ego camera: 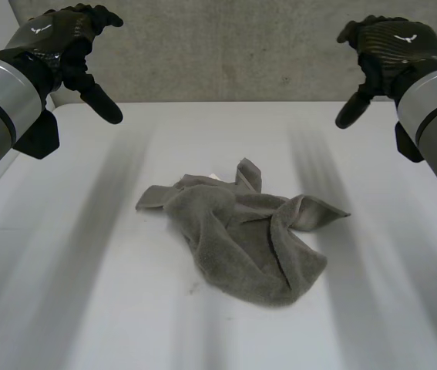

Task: Fold the towel.

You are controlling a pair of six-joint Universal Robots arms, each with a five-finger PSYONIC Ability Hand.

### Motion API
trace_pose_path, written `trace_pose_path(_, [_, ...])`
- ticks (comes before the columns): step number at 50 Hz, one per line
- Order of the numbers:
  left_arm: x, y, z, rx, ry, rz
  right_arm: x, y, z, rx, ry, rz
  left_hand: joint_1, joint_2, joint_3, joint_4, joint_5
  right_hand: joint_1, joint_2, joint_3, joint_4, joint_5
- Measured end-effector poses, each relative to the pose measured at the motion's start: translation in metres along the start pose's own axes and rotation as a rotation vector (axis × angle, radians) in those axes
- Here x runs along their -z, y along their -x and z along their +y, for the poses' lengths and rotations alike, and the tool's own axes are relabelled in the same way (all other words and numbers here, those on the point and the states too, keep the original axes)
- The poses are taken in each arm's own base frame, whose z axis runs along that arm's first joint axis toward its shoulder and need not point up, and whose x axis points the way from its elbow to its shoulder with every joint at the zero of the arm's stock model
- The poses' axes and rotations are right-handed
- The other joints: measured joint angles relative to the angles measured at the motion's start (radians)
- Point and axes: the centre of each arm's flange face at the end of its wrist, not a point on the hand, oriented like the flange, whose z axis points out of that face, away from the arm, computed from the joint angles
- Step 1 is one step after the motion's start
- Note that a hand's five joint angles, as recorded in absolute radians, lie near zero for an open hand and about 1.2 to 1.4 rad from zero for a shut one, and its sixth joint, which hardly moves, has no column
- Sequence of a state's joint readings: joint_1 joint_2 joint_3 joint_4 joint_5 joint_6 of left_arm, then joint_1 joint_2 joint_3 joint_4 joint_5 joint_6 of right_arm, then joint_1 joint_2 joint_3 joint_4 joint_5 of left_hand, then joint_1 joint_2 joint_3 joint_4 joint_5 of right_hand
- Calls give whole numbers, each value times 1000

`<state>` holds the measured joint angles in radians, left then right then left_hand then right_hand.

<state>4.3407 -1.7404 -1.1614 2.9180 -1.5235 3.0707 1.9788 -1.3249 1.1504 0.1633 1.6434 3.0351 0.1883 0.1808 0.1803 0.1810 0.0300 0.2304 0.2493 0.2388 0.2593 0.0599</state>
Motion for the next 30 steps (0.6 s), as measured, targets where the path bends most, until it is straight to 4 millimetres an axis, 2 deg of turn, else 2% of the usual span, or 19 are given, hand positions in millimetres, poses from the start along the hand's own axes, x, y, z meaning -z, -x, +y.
trace_pose_path(11, [1,0,-1,-5,4,-2,-4,-13,0,9,28,38,0,0,0,-2,0,0,0,0,0,0])
trace_pose_path(30, [0,0,2,-7,13,2,-7,-17,-1,41,28,28,0,-1,0,-2,0,0,0,0,0,0])
